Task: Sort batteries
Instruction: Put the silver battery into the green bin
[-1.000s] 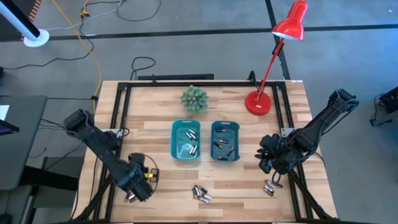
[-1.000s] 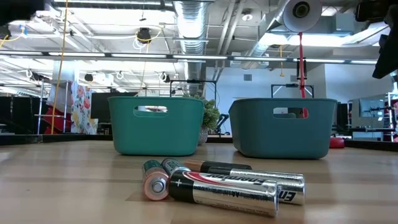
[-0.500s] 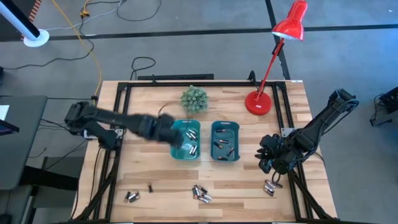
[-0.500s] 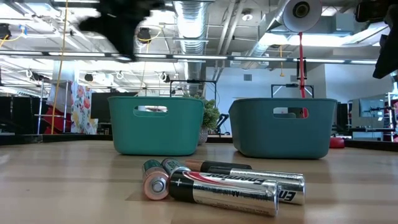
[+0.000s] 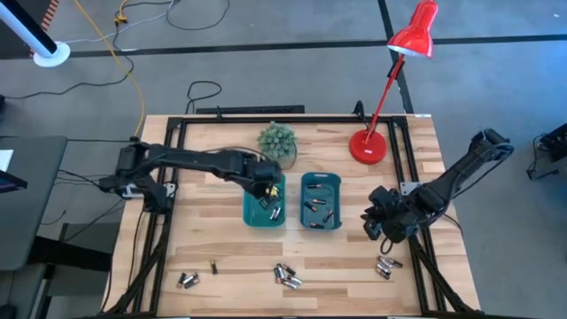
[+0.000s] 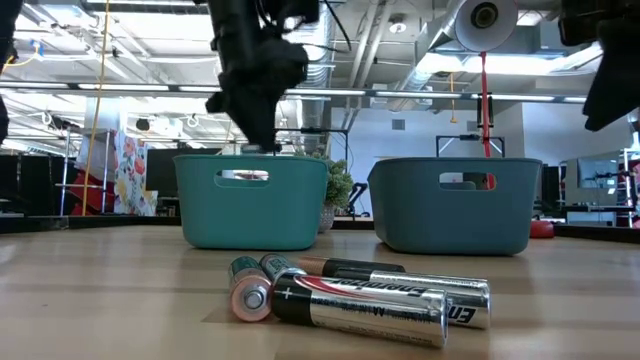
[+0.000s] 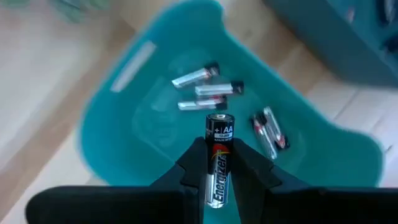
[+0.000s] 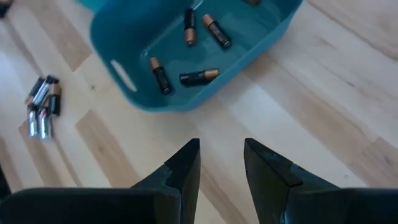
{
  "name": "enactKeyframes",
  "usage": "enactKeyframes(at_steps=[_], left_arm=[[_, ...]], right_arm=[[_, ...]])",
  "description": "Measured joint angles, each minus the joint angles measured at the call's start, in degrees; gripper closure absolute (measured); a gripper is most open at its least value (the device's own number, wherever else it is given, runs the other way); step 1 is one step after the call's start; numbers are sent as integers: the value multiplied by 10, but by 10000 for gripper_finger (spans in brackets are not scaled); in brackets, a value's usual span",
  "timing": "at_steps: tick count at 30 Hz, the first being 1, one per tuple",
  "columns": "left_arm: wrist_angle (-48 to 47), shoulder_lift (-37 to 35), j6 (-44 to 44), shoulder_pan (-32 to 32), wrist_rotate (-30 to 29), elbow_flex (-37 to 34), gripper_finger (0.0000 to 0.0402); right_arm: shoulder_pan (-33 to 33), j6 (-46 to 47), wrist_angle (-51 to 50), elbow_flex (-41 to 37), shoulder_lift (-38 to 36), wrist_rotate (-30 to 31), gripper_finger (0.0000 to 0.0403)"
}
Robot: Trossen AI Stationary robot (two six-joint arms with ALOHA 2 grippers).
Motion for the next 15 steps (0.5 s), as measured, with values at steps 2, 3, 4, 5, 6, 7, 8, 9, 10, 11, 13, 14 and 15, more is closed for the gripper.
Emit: enactKeyframes(at_steps=[2,3,4,5,6,7,8,9,10,11,13,14,15], left_arm=[[-7,23,6,-7,0,0,355],[-7,33,9,-9,0,0,355],[-4,44,15,-11,0,0,355],[1,55,20,-13,0,0,355],[4,65,26,-13,0,0,355],[5,74,31,-13,0,0,355],[5,84,35,-13,0,0,355],[6,93,38,-13,2,0,355],[10,102,41,-13,8,0,355],[14,111,43,-12,17,0,355],[18,127,48,-12,25,0,355],[20,133,49,-12,29,0,355],[23,139,49,-12,32,-1,355]], right_arm=[[-13,0,-2,0,0,0,262],[-19,0,-4,0,0,0,262],[-26,0,-6,0,0,0,262],[-32,-1,-7,0,0,0,262],[-37,-5,-7,0,0,0,262],[-43,-10,-6,0,0,0,262],[-47,-13,-6,0,0,0,262],[-50,-14,-6,0,0,0,262],[-54,-14,-6,0,0,0,262],[-57,-15,-6,0,0,0,262],[-62,-16,-6,0,0,0,262],[-64,-16,-6,0,0,0,262],[-64,-16,-6,0,0,0,262]])
